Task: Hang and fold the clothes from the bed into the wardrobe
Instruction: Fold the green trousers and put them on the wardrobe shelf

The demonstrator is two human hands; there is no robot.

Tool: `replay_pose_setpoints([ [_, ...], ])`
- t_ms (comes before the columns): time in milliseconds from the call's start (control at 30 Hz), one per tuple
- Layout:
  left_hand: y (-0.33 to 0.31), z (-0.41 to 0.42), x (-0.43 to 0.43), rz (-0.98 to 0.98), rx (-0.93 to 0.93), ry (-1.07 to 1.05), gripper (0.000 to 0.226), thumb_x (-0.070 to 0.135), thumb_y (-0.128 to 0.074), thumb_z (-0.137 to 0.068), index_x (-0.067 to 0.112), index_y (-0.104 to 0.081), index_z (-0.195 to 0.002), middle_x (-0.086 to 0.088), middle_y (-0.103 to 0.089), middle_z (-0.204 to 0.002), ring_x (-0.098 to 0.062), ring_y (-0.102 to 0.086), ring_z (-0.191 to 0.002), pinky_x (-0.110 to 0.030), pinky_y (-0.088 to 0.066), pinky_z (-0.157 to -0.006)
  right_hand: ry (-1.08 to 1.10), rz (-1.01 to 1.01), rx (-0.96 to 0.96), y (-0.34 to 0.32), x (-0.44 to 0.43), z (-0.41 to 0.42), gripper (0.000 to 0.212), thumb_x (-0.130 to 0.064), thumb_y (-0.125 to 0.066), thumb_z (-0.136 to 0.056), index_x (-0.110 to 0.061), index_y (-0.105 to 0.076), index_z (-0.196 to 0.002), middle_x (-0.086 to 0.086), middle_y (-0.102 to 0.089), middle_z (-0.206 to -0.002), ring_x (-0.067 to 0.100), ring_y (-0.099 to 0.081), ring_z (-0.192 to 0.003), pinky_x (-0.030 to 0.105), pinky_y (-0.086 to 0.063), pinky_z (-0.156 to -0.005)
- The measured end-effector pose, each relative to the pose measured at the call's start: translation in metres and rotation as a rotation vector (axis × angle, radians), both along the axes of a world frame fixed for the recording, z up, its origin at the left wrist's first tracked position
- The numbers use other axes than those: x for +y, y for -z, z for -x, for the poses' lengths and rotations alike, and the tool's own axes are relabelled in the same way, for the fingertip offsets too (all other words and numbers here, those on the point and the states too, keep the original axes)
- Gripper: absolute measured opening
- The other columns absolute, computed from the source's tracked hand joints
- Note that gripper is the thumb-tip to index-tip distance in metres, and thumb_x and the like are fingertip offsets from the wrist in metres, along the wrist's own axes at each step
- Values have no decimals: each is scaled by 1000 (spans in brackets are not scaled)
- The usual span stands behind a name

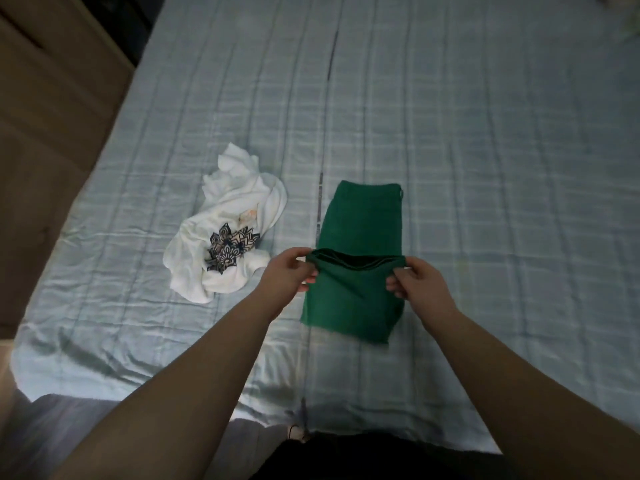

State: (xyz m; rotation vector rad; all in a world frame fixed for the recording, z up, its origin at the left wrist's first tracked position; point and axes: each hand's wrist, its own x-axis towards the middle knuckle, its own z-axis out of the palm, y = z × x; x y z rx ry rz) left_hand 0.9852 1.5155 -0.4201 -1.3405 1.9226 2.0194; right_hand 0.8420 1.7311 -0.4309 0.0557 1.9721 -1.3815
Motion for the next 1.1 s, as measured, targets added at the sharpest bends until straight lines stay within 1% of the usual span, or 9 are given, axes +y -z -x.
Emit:
replay_pose_setpoints([
  [100,13,50,-19,120,-2,-18,17,13,-61,-96,17,-69,-111,-17,-70,-97,-21,-66,-85,-35,-57,-76,-8,-12,58,23,-22,47,16,-10,-59,-97,-9,-68,-110,-1,-68,-75,6,-63,-61,22,-53,-61],
  [167,26,82,-33,186,-1,-6,14,18,-61,-96,26,-70,-103,1,-72,-97,-8,-68,-85,-21,-54,-74,-29,-44,111,38,-37,76,13,-18,-62,-96,-22,-72,-103,-6,-71,-90,5,-66,-79,21,-51,-74],
  [233,45,111,-47,187,9,16,15,19,-60,-97,29,-70,-101,12,-72,-97,5,-68,-82,-8,-50,-65,-22,-69,162,56,-52,102,14,-21,-62,-95,-30,-72,-94,-9,-70,-94,-3,-65,-80,11,-47,-70],
  [400,122,177,-75,306,-18,72,9,25,-59,-97,29,-65,-102,13,-70,-92,-3,-67,-81,-16,-47,-66,44,-159,206,127,-87,155,9,-20,-60,-95,-28,-65,-91,-9,-70,-84,11,-67,-82,25,-50,-73],
  [667,216,237,-97,570,-69,120,16,29,-58,-98,27,-48,-111,14,-60,-82,0,-58,-72,-18,-38,-57,-51,-379,549,204,-117,197,22,-22,-52,-98,-18,-53,-120,-2,-62,-86,21,-61,-82,29,-41,-73],
  [767,218,238,-98,678,-137,166,28,31,-58,-97,23,-47,-121,8,-60,-103,-14,-60,-90,-31,-46,-70,-56,-429,594,206,-117,199,32,-21,-54,-97,-15,-51,-128,6,-60,-111,25,-58,-102,38,-47,-89],
  [867,212,227,-91,1065,-67,271,39,20,-58,-94,10,-51,-131,-12,-53,-130,-28,-49,-118,-42,-47,-95,-131,-444,906,198,-114,189,33,-14,-51,-93,-11,-52,-126,10,-54,-122,27,-49,-112,39,-40,-100],
  [967,209,221,-79,1218,146,545,48,19,-46,-93,2,-50,-138,-17,-48,-144,-34,-40,-137,-48,-34,-114,-423,-516,1076,199,-118,172,43,-22,-41,-94,-7,-54,-132,13,-52,-138,31,-46,-129,43,-34,-111],
  [1100,226,225,-74,1194,-19,846,65,41,-28,-103,8,-21,-157,-11,-20,-165,-27,-10,-154,-46,-10,-125,-661,-741,979,214,-118,170,63,-40,-25,-101,-7,-32,-153,12,-32,-160,30,-25,-149,53,-21,-120],
])
